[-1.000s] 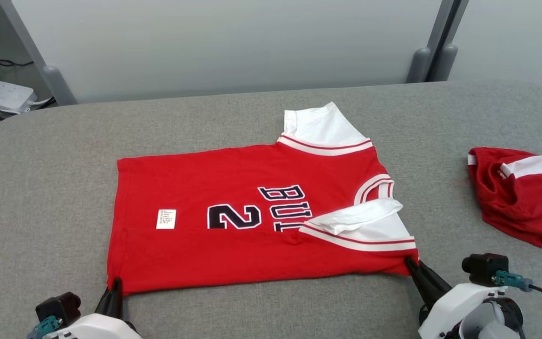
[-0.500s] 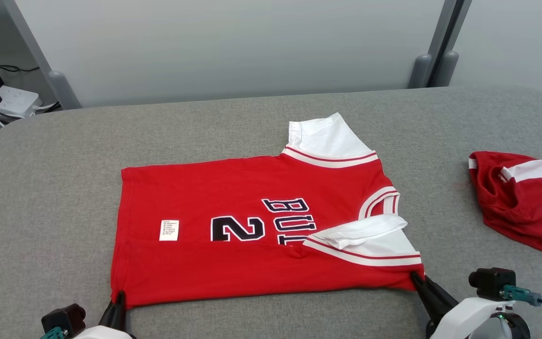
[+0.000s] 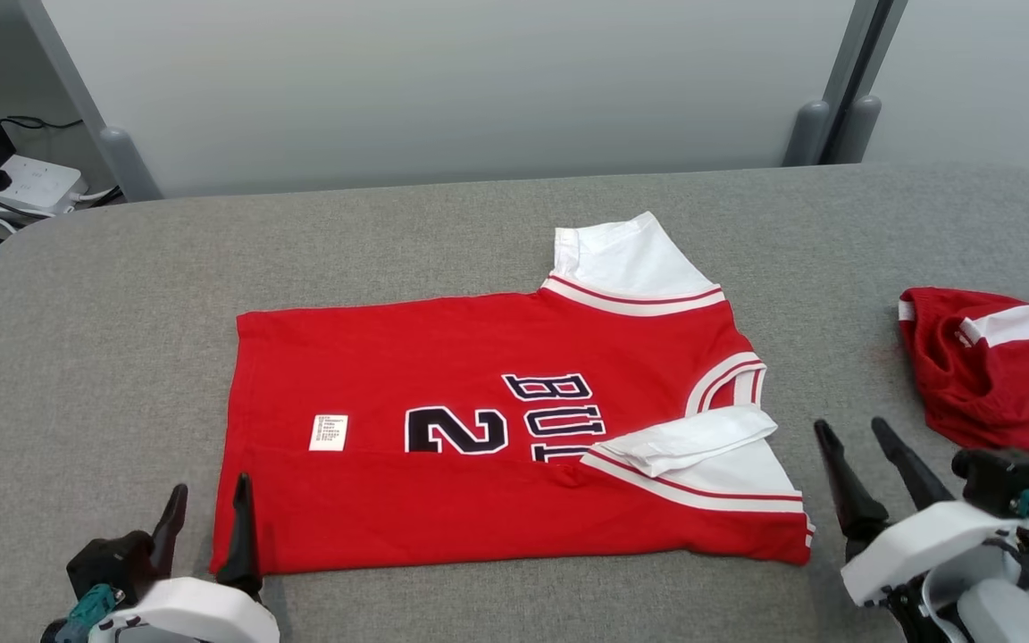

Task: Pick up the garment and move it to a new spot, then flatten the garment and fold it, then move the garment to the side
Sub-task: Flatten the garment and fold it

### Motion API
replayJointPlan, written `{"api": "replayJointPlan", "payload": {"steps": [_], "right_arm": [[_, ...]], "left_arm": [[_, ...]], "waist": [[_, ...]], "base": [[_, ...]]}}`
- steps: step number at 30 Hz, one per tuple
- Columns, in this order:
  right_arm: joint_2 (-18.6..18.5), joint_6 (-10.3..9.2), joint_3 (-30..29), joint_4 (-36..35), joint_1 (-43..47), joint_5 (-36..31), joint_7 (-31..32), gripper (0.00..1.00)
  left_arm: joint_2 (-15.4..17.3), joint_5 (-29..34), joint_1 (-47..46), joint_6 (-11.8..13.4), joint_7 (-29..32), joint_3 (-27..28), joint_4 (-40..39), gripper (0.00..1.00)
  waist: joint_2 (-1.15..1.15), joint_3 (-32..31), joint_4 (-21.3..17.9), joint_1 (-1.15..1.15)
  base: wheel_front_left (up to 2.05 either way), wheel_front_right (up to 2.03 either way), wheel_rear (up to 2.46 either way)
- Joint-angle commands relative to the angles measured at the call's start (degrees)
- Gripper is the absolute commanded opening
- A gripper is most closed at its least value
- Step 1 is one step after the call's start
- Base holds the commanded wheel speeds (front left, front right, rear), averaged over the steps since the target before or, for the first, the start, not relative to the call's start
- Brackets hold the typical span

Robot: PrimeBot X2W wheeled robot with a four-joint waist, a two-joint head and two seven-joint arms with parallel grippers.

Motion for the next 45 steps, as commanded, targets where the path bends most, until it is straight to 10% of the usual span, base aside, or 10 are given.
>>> {"api": "replayJointPlan", "payload": {"steps": [1,18,36,45], "right_arm": [[0.2,0.24,-0.9,-2.9,-2.0,-1.9,-0.8,1.00],[4.0,0.24,-2.7,-6.2,-10.1,-10.2,-0.8,1.00],[5.0,0.24,-0.8,-3.4,-20.2,-9.7,-0.8,1.00],[5.8,0.24,-0.6,-4.6,-20.6,-9.5,-0.8,1.00]], "left_arm": [[0.8,1.0,-0.7,0.6,-0.3,2.0,-2.6,1.00],[0.9,3.2,-6.5,-0.9,-0.3,-0.1,-5.4,1.00],[10.9,-2.3,-27.5,-3.6,7.4,-7.0,4.0,1.00],[21.3,-12.1,-34.6,-3.6,15.6,-14.4,4.8,1.00]], "waist": [[0.00,0.1,0.0,0.00],[0.00,4.4,0.2,0.00],[0.00,17.1,-1.5,0.00],[0.00,21.1,-3.4,0.00]], "base": [[0.00,0.00,0.00],[0.00,0.00,0.00],[0.00,0.00,0.00],[0.00,0.00,0.00]]}}
